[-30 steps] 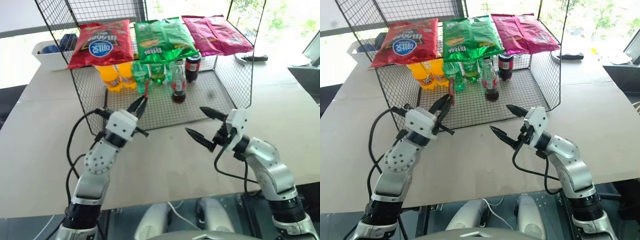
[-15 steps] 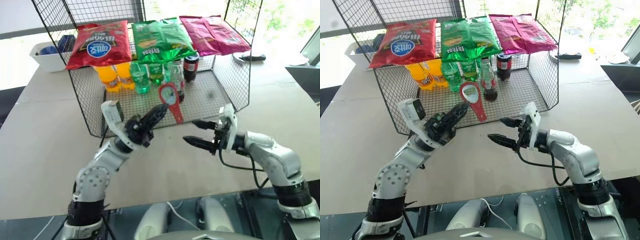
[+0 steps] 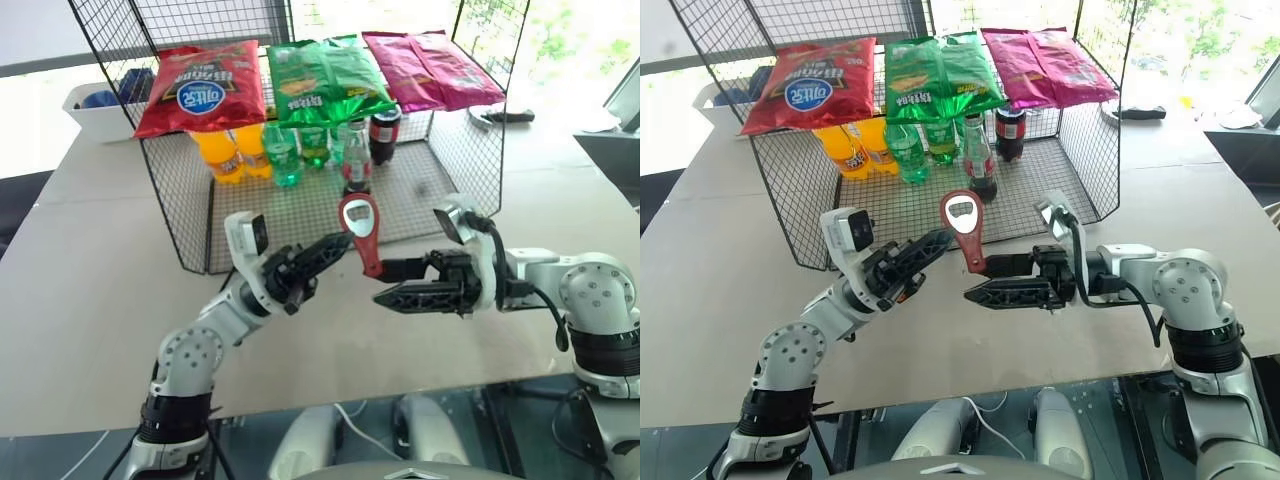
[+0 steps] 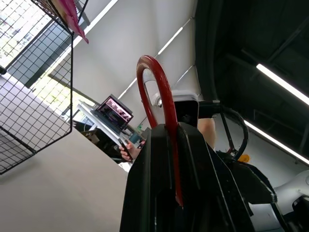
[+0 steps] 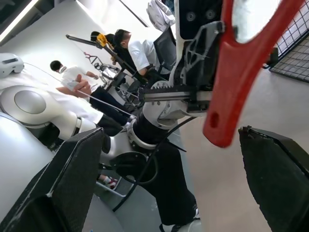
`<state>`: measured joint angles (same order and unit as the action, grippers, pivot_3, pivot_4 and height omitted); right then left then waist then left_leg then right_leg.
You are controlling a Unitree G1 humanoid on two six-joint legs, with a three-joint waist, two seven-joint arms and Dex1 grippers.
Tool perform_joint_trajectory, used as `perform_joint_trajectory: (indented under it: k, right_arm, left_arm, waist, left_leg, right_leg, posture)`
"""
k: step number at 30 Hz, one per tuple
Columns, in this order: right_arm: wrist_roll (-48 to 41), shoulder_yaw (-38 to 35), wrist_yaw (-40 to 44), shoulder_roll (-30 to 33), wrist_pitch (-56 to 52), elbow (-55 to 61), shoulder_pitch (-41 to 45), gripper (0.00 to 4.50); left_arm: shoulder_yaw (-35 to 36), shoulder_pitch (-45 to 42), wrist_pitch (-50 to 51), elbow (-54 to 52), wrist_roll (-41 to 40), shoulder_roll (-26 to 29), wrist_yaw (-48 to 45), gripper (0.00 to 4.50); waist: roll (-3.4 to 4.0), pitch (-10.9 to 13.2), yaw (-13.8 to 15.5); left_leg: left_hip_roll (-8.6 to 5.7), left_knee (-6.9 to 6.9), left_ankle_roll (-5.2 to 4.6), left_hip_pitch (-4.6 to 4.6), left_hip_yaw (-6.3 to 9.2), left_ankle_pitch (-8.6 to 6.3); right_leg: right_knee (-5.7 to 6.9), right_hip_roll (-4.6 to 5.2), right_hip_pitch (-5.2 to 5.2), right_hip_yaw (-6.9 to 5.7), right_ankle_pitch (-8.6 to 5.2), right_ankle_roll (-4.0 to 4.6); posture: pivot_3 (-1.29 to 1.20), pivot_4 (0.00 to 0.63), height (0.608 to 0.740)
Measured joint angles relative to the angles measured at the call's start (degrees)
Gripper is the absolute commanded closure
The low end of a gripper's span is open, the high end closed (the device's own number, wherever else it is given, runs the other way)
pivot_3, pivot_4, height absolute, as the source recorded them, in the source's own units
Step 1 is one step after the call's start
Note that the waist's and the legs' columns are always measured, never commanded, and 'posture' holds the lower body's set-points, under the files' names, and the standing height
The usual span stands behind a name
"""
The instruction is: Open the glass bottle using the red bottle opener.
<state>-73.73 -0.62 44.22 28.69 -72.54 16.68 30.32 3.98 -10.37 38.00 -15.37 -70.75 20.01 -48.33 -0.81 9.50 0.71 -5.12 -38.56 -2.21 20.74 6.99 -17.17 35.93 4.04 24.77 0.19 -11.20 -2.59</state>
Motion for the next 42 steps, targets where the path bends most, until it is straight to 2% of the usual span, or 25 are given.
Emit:
perform_joint_trajectory:
  k: [2, 5, 8, 9, 13, 22, 24, 25, 33, 35, 38, 39, 41, 42]
  right_arm:
    - [-0.9, 0.2, -1.3, -0.8, -0.5, 0.3, 0.7, 0.00]
    - [-1.0, 0.8, -2.6, -1.1, -1.0, 0.4, 1.1, 0.80]
    - [-1.0, 0.9, -3.8, -1.2, -1.1, 0.4, 1.1, 2.16]
    - [-0.9, 0.9, -4.1, -1.2, -1.1, 0.4, 1.1, 2.76]
    - [0.0, 0.9, -4.9, -0.9, -1.0, 0.0, 1.1, 4.41]
    - [1.6, 1.0, -5.1, -1.0, -0.5, -0.6, 1.0, 4.41]
    - [2.4, 1.1, -5.2, -1.0, 0.2, -0.6, 0.7, 4.50]
    - [2.9, 1.2, -5.2, -1.0, 0.6, -0.5, 0.4, 4.50]
    - [9.9, -0.9, -6.6, 0.8, 7.3, 1.1, -5.9, 4.50]
    - [13.3, -2.0, -7.6, 2.5, 10.4, 1.5, -7.9, 4.50]
    - [22.8, -2.6, -9.7, 5.1, 17.7, 1.3, -10.1, 4.50]
    - [27.9, -2.6, -11.8, 4.6, 22.3, 0.9, -10.1, 4.50]
    - [32.4, -2.7, -14.6, 3.3, 26.8, 0.6, -9.8, 4.50]
    - [36.4, -3.0, -17.9, 1.0, 31.2, 0.2, -8.8, 4.50]
  left_arm:
    - [-0.1, 0.4, 0.0, 0.0, 1.1, -0.4, -0.3, 4.43]
    - [-0.1, 0.5, -0.1, 0.0, 2.2, -1.4, -0.8, 4.50]
    - [-0.1, 0.5, -0.3, -0.2, 2.8, -2.2, -1.9, 4.50]
    - [-0.1, 0.5, -0.4, -0.4, 3.1, -2.6, -2.2, 4.50]
    - [-0.2, 0.4, -0.6, -1.5, 3.4, -3.7, -3.0, 4.50]
    - [-0.1, 0.4, -0.8, -1.7, 4.9, -4.3, -1.3, 4.50]
    - [0.0, 0.4, -0.9, -1.6, 5.4, -4.5, -0.6, 3.79]
    - [0.1, 0.4, -1.0, -1.5, 5.6, -4.5, -0.2, 3.65]
    - [3.2, 0.5, -4.8, 0.4, 9.0, -5.9, 2.6, 0.13]
    - [3.5, 0.1, -8.2, 1.0, 12.6, -6.9, 3.9, 0.03]
    - [3.3, -1.9, -16.4, 4.8, 23.1, -7.3, 7.4, 0.03]
    - [3.3, -3.9, -20.6, 7.8, 28.6, -8.2, 10.1, 0.03]
    - [2.9, -5.8, -24.1, 10.4, 33.1, -8.4, 12.3, 0.03]
    - [2.4, -7.9, -27.3, 13.4, 37.9, -8.5, 14.6, 0.03]
  waist:
    - [0.00, 0.0, 0.0]
    - [0.00, 0.0, 0.1]
    - [0.00, 0.0, 0.1]
    - [0.00, 0.0, 0.0]
    - [0.00, 0.0, 0.0]
    - [0.01, 0.0, 0.0]
    - [0.01, 0.0, 0.0]
    - [0.01, 0.0, 0.0]
    - [0.01, 0.0, 0.2]
    - [0.01, 0.0, 0.2]
    - [0.01, 0.0, 0.3]
    - [0.01, 0.0, 0.2]
    - [0.00, 0.0, 0.1]
    - [0.00, 0.0, 0.1]
  left_leg:
    - [0.00, 0.00, 0.00, 0.01, 0.00, 0.00]
    - [0.00, 0.00, 0.00, 0.02, 0.01, 0.00]
    - [-0.01, 0.00, 0.00, 0.02, 0.00, 0.00]
    - [-0.01, 0.00, 0.00, 0.02, -0.01, 0.00]
    - [0.00, 0.00, 0.00, 0.02, 0.00, 0.00]
    - [0.00, 0.01, 0.00, 0.03, 0.00, 0.00]
    - [0.00, 0.01, 0.00, 0.02, 0.00, 0.00]
    - [0.00, 0.01, 0.00, 0.02, 0.00, 0.00]
    - [-0.01, 0.01, 0.00, 0.06, -0.01, 0.00]
    - [-0.03, 0.02, 0.00, 0.06, -0.01, 0.00]
    - [-0.02, 0.02, 0.02, 0.03, -0.10, 0.00]
    - [-0.02, 0.02, 0.02, 0.02, -0.13, 0.01]
    - [0.00, 0.02, 0.02, 0.00, -0.22, 0.01]
    - [0.00, 0.02, 0.03, -0.01, -0.25, 0.01]
  right_leg:
    - [-0.01, 0.00, 0.01, 0.00, 0.00, 0.00]
    - [-0.01, 0.00, 0.02, -0.01, 0.00, 0.00]
    - [-0.01, 0.01, 0.02, 0.00, 0.00, 0.00]
    - [-0.01, 0.00, 0.02, 0.00, 0.00, 0.00]
    - [0.00, 0.00, 0.02, -0.01, 0.00, 0.00]
    - [-0.01, 0.00, 0.02, 0.00, 0.00, 0.00]
    - [-0.01, 0.00, 0.02, 0.00, 0.00, 0.00]
    - [-0.01, 0.00, 0.02, 0.00, 0.00, 0.00]
    - [-0.04, 0.01, 0.04, 0.00, 0.00, 0.00]
    - [-0.04, 0.02, 0.03, 0.00, 0.00, -0.01]
    - [-0.03, 0.00, 0.04, -0.02, 0.00, -0.01]
    - [-0.03, -0.01, 0.04, -0.01, 0.01, -0.01]
    - [-0.02, -0.02, 0.05, 0.00, 0.03, -0.04]
    - [-0.02, -0.04, 0.06, 0.01, 0.04, -0.06]
  posture:
    - [0.00, 0.150, 0.734]
    - [0.00, 0.150, 0.734]
    - [0.00, 0.150, 0.734]
    - [0.00, 0.150, 0.734]
    - [0.00, 0.150, 0.734]
    - [0.00, 0.150, 0.734]
    - [0.00, 0.150, 0.734]
    - [0.00, 0.150, 0.734]
    - [0.00, 0.150, 0.734]
    - [0.00, 0.150, 0.734]
    - [0.00, 0.150, 0.734]
    - [0.00, 0.150, 0.734]
    - [0.00, 0.150, 0.734]
    - [0.00, 0.150, 0.734]
